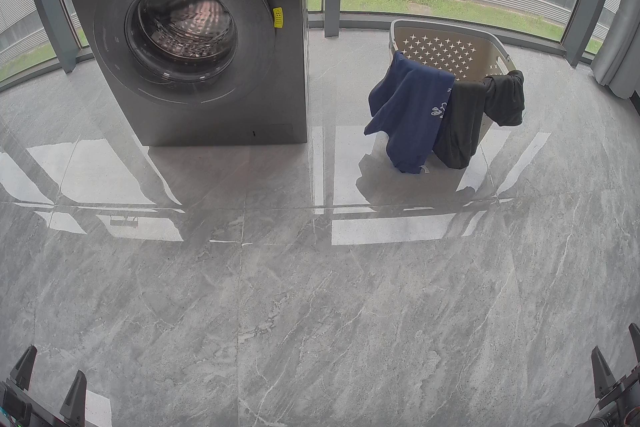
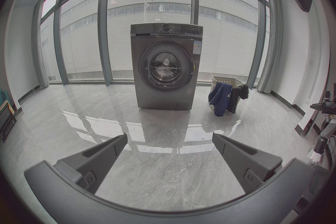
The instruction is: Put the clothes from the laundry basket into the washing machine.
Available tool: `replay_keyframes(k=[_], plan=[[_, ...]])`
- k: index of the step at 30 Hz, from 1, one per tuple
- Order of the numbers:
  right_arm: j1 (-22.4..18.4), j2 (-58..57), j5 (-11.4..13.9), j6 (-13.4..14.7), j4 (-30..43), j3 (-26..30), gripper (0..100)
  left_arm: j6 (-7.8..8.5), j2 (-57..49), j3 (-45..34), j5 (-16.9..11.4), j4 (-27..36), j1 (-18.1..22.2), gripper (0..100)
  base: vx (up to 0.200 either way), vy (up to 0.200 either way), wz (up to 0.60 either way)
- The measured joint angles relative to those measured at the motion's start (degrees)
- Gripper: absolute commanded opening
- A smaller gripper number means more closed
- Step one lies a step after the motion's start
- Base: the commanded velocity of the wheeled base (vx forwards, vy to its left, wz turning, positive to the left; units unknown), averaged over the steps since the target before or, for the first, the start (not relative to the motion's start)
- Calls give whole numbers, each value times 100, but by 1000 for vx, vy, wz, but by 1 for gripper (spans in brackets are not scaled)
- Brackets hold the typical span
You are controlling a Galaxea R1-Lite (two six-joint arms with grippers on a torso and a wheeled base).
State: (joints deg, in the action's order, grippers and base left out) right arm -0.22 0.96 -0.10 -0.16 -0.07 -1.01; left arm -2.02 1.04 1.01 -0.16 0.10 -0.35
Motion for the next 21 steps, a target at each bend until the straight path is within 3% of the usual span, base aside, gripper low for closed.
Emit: replay_keyframes(k=[21], plan=[[4,0,10,-5,0,0,100,-16,-2,0,-2,0,-2,100,0,0,0]])
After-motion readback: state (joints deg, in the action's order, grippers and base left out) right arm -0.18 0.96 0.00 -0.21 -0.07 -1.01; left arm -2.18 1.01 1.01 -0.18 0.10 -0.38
